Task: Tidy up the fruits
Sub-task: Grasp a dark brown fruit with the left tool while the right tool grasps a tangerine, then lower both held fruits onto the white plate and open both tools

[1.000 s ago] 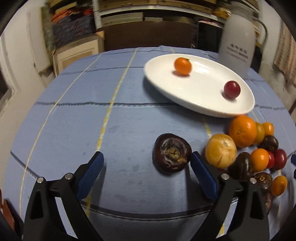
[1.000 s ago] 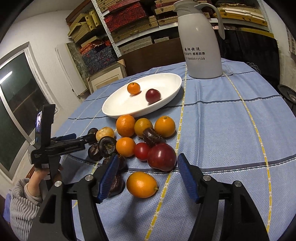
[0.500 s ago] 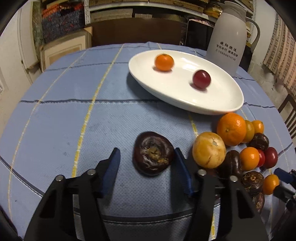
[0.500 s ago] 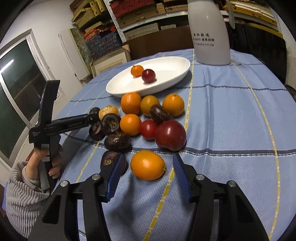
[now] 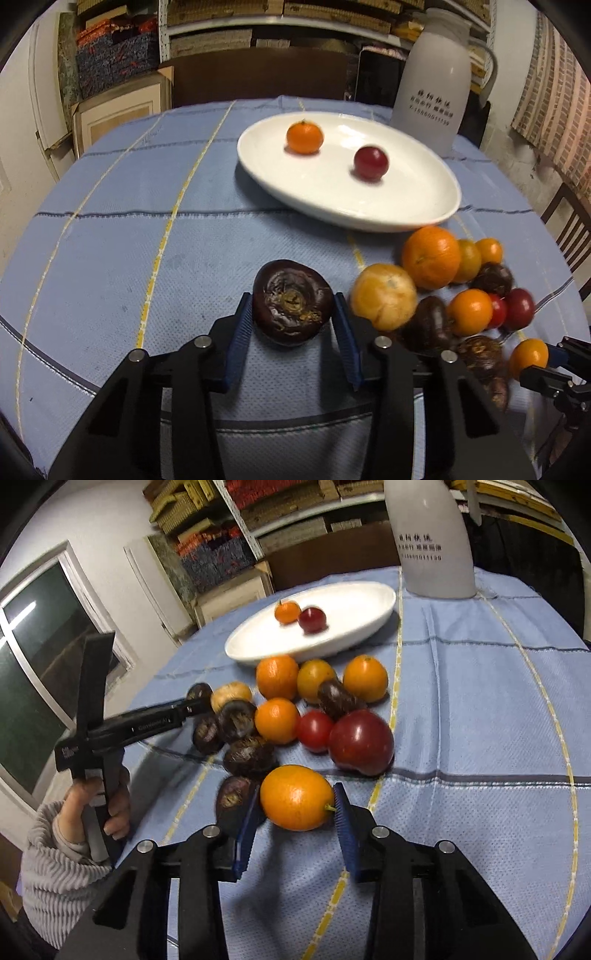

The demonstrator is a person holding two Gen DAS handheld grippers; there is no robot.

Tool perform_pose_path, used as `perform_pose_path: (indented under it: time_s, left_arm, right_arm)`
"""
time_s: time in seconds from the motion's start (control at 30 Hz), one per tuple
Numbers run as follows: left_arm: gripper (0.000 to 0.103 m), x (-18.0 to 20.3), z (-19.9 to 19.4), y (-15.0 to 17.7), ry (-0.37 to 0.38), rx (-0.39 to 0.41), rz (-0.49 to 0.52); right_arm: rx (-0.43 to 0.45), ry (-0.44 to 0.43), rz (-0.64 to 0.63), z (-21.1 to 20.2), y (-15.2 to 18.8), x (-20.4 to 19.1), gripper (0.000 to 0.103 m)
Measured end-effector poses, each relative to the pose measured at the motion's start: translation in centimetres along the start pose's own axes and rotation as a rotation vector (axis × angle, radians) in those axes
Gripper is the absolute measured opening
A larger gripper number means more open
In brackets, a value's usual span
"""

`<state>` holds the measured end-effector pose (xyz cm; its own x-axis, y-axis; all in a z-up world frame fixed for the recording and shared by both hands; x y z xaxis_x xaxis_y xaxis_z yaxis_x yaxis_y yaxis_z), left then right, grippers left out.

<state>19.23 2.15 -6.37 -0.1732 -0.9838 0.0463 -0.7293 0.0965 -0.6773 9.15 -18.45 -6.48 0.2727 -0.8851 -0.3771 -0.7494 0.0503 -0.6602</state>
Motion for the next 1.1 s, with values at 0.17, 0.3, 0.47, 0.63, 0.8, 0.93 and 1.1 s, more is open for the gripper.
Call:
perform_pose_path:
  time_s: [0.17, 0.3, 0.47, 0.63, 0.8, 0.93, 1.1]
  left_arm:
    - [0.043, 0.5, -2.2, -2.7, 0.052, 0.052, -0.021]
    - [0.043, 1.3, -2.0, -6.2, 0.052, 0.069, -0.011]
    - [0.043, 2.1, 0.7, -9.1, 0.058, 0.059, -0.027]
    - [0.043, 2.4, 4.6, -9.6, 0.04, 0.008, -0.011]
    - [0.051, 2.1, 6.3, -9.3, 0.048, -0.019, -0.015]
    - [0.07, 2.0, 4.7, -9.3, 0.041, 0.026, -0.018]
    - [0.089, 1.9, 1.6, -8.4, 0.025, 0.09, -0.018]
  right_arm:
    - [0.063, -0.042, 0.042, -1.9, -2.8, 0.4, 0.04]
    - [0.096, 0.013, 0.025, -2.4, -8.1, 0.5, 0.04]
    - [0.105, 0.022, 0.066, 1.6, -13.1, 1.1, 0.04]
    - [0.037, 0.027, 0.09, 7.7, -15.1, 2.2, 0.04]
    - [-0.006, 0.056, 0.05, 9.9, -14.9, 2.3, 0.047]
    - [0.058, 0.02, 0.059, 7.9, -15.0, 2.0, 0.063]
    - [0.208, 0.006, 0.05, 3.8, -14.2, 1.3, 0.092]
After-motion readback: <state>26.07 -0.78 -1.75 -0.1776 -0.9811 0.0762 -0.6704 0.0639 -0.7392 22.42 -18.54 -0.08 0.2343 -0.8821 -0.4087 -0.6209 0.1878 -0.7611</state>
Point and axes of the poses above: each gripper's, at about its wrist camera, not at the fingertips, and z roughly the way its jaws point, x to its right, y to its underside, the point moved 4 cm from there along z, roughly the way its jaws point
